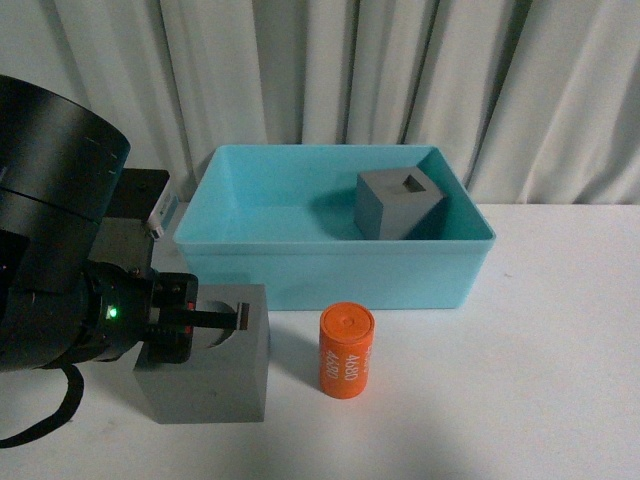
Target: Place gray and orange parts in blue box
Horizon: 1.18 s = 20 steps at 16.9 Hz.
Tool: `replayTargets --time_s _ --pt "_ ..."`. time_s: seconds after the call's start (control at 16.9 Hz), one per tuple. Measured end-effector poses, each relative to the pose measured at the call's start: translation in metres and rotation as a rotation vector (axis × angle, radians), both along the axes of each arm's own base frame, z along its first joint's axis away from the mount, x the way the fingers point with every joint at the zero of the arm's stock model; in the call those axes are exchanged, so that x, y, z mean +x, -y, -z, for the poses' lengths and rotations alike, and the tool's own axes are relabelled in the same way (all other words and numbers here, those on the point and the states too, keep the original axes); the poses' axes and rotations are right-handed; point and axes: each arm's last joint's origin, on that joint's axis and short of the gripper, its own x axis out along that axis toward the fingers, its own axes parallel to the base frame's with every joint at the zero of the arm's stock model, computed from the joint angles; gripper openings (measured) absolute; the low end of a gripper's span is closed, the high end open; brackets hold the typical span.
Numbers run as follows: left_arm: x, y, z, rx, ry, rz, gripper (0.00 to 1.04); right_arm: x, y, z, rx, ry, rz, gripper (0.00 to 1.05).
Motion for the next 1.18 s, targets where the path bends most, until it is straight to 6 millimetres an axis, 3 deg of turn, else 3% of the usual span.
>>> replayTargets --time_s 0.18,0.3,0.35,0.41,0.47,0.59,0.71,0.83,1.0,1.18 --pt "-0.010 -0.005 -0.014 -0.023 -0.041 -0.011 0.21 0.000 0.000 0.000 0.000 0.000 0.000 0.98" --pt "-0.017 -0.007 -0.045 -0.075 0.000 -0.026 0.21 0.000 0.000 0.000 0.000 0.000 0.000 0.98" --pt "-0.009 -0.003 -0.136 -0.210 0.279 -0.014 0.21 0.000 0.000 0.000 0.000 0.000 0.000 0.98" --pt "-0.001 0.002 -0.168 -0.245 0.386 -0.010 0.21 0.000 0.000 0.000 0.000 0.000 0.000 0.98" --pt "0.008 0.012 -0.184 -0.252 0.456 0.003 0.21 0.000 0.000 0.000 0.000 0.000 0.000 0.98" --pt "0.027 0.030 -0.178 -0.227 0.443 0.034 0.21 0.000 0.000 0.000 0.000 0.001 0.000 0.98" --pt "0.069 0.056 -0.147 -0.117 0.411 0.053 0.20 0.000 0.000 0.000 0.000 0.000 0.000 0.98" --pt "0.096 0.071 -0.123 -0.046 0.370 0.075 0.20 0.000 0.000 0.000 0.000 0.001 0.000 0.98" --pt "0.123 0.078 -0.108 0.025 0.379 0.069 0.20 0.000 0.000 0.000 0.000 0.000 0.000 0.98" --pt "0.149 0.070 -0.062 0.126 0.307 0.066 0.20 0.000 0.000 0.000 0.000 0.000 0.000 0.98"
